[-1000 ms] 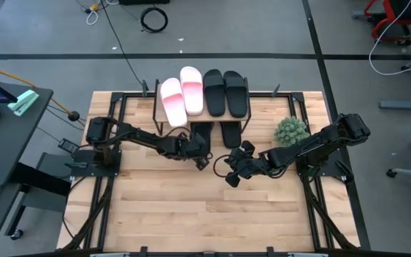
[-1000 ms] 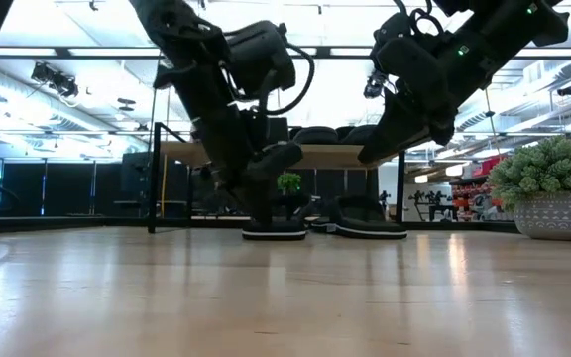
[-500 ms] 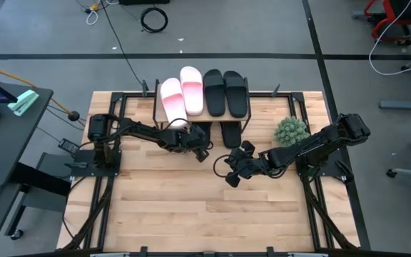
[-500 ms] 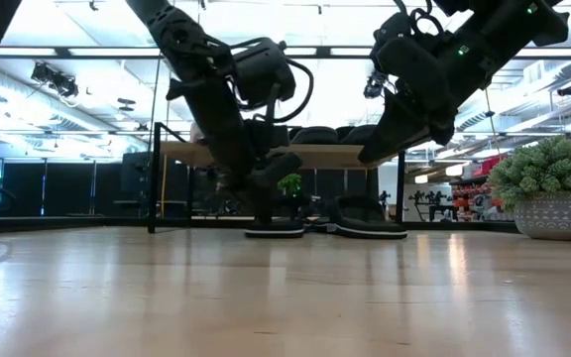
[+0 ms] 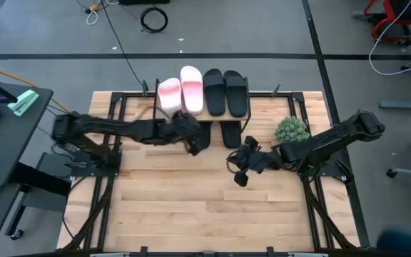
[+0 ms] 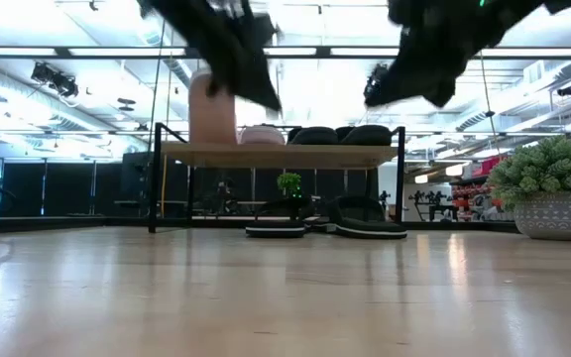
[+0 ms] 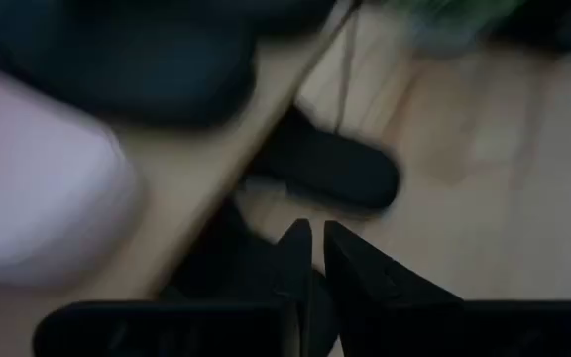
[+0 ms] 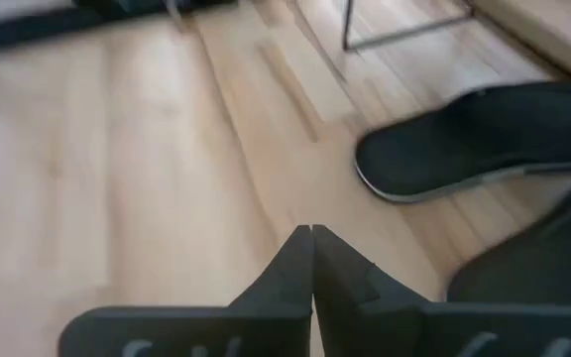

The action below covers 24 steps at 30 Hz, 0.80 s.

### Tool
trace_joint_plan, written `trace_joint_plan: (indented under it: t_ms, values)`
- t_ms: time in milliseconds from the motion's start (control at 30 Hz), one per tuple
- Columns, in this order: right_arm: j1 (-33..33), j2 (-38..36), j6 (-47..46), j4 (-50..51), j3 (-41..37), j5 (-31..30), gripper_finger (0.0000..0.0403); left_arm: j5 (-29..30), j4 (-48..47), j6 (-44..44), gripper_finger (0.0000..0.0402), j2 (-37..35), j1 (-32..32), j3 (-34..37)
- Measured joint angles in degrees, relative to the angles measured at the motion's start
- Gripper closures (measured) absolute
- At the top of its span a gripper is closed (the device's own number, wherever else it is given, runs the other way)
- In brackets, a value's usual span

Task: Pick and place slides into the shelf
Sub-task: Return to home position

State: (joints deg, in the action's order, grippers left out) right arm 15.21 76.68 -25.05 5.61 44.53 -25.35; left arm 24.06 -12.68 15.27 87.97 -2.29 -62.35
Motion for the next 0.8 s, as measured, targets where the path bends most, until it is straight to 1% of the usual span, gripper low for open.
trace_joint_plan:
  t_ms: [100,300,400,533,633,700,800]
  values:
    - [0.0,-4.5,-0.4,0.7,0.0,0.9,0.0393,-0.2,-1.9,-7.3,0.0362,-6.9,1.0,-0.1]
    - [-0.4,-14.1,4.3,5.6,0.0,1.1,0.0392,-0.2,-6.5,-11.8,0.0376,-17.0,1.2,-0.1]
    - [-0.5,-19.6,4.9,11.9,0.0,2.9,0.0392,-0.2,-10.7,-10.8,0.0384,-22.9,0.4,0.0]
    - [-0.4,-26.9,-0.4,19.9,0.0,4.7,0.0391,-0.1,-16.3,-8.5,0.039,-31.0,-0.3,0.0]
    - [-0.4,-31.2,-3.0,24.0,0.0,4.8,0.0391,-0.2,-19.6,-6.6,0.0387,-36.6,-0.1,0.0]
    - [-0.3,-33.5,-2.5,26.2,0.0,4.7,0.0391,-0.3,-22.5,-4.7,0.0383,-40.0,0.3,0.0]
    - [0.4,-35.5,0.7,29.2,0.0,4.1,0.039,-0.3,-28.2,-1.7,0.0378,-44.3,1.0,0.0]
